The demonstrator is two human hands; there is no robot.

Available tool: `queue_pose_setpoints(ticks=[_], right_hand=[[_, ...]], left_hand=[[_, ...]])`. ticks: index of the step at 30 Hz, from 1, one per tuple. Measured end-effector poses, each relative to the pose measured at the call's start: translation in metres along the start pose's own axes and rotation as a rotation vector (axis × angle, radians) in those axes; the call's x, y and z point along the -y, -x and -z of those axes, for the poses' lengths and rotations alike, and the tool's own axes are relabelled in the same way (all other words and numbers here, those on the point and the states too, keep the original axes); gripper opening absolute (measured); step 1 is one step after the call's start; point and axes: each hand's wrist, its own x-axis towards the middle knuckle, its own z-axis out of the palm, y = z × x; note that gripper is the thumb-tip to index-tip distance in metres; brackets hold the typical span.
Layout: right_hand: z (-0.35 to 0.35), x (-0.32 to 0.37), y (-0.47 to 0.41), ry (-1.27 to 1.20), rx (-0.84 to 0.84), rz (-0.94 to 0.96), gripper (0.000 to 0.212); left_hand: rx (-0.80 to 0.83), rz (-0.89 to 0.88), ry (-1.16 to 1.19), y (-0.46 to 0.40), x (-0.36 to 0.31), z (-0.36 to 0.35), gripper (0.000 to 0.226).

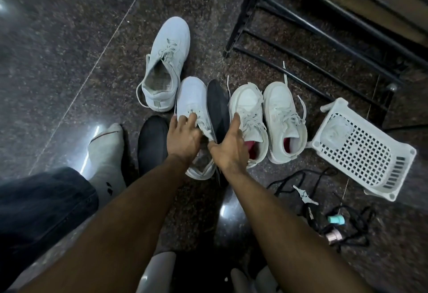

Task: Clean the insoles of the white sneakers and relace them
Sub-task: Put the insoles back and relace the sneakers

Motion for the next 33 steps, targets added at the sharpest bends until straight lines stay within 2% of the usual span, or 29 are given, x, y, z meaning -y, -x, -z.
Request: queue_pose_setpoints(ticks=[2, 5, 7, 8, 9, 11, 14, 20, 22, 25, 33], right_hand=[[0.001, -0.002, 0.000, -0.024, 0.001, -0.012, 0.097], [0.003, -0.004, 0.000, -0.077, 0.001, -0.024, 0.096], [0.004, -0.005, 0.000, -0.084, 0.007, -0.029, 0.095], [0.004, -0.005, 0.000, -0.083, 0.013, -0.028, 0.095], [0.005, -0.005, 0.001, -0.084, 0.019, -0.025, 0.094], [0.009, -0.005, 0.004, -0.102, 0.031, -0.013, 0.092], [0.022, -0.011, 0.017, -0.096, 0.042, 0.052, 0.092], [0.047, -0.050, 0.071, 0.200, 0.141, 0.190, 0.102], [0.053, -0.060, 0.086, 0.300, 0.174, 0.200, 0.099], [0.059, -0.066, 0.103, 0.407, 0.155, 0.239, 0.095], [0.063, -0.040, 0.122, 0.602, 0.198, 0.359, 0.065]], left_hand=[[-0.026, -0.055, 0.064, 0.007, 0.005, 0.006, 0.012], [-0.162, -0.270, 0.191, 0.018, 0.024, 0.014, 0.008], [-0.141, -0.407, 0.219, 0.018, 0.039, 0.022, 0.017], [-0.081, -0.421, 0.249, 0.015, 0.044, 0.027, 0.026], [-0.020, -0.394, 0.299, 0.011, 0.047, 0.034, 0.031], [0.103, -0.303, 0.364, 0.003, 0.047, 0.046, 0.028], [0.123, -0.201, 0.459, -0.008, 0.040, 0.056, 0.024], [0.261, -0.067, 0.545, -0.016, 0.039, 0.064, 0.040], [0.290, -0.040, 0.536, -0.018, 0.038, 0.065, 0.036], [0.279, -0.017, 0.526, -0.020, 0.037, 0.063, 0.022], [0.243, 0.081, 0.599, -0.011, 0.029, 0.060, 0.020]])
